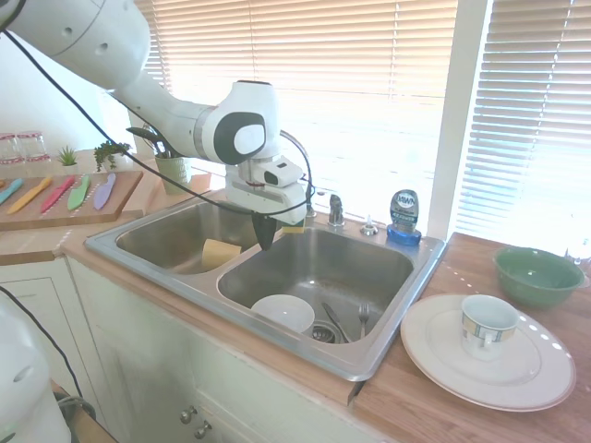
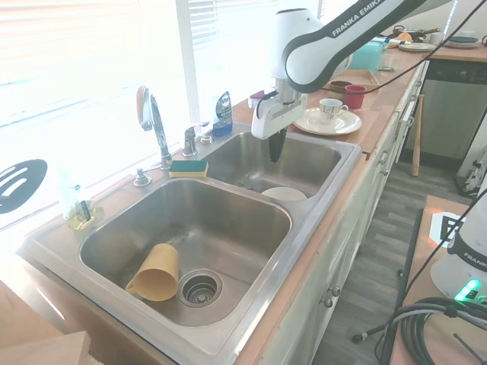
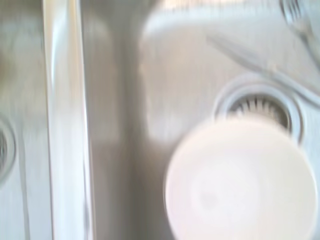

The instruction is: Turn on the faucet

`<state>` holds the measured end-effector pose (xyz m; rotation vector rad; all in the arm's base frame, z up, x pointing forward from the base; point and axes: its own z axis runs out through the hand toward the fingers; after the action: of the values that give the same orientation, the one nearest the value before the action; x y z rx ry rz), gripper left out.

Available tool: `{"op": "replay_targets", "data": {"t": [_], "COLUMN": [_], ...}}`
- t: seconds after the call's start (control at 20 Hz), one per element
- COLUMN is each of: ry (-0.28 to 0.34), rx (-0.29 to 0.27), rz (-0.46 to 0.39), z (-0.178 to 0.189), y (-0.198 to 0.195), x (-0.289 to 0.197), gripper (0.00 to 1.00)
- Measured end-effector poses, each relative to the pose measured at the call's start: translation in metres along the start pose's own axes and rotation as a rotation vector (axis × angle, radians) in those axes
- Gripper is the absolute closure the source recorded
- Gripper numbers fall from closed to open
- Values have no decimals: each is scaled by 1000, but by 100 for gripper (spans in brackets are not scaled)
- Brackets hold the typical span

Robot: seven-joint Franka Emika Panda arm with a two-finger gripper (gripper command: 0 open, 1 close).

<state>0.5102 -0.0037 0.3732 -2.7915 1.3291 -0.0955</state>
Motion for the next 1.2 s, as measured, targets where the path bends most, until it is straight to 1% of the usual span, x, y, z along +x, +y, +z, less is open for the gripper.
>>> {"op": "replay_targets", "data": {"t": [0.15,0.3,0.5,0.65,0.9,1.05,1.2], "ry": [4,4,9,27,43,68,99], "rx": [14,17,13,19,32,65,116], "rz": [6,20,30,34,41,43,48], "z": [0,4,11,11,8,0,-5], "y": [-33,-63,-91,-103,-109,-114,-119], "x": [25,49,74,87,98,103,106], "gripper": [100,100,100,100,100,100,100]}}
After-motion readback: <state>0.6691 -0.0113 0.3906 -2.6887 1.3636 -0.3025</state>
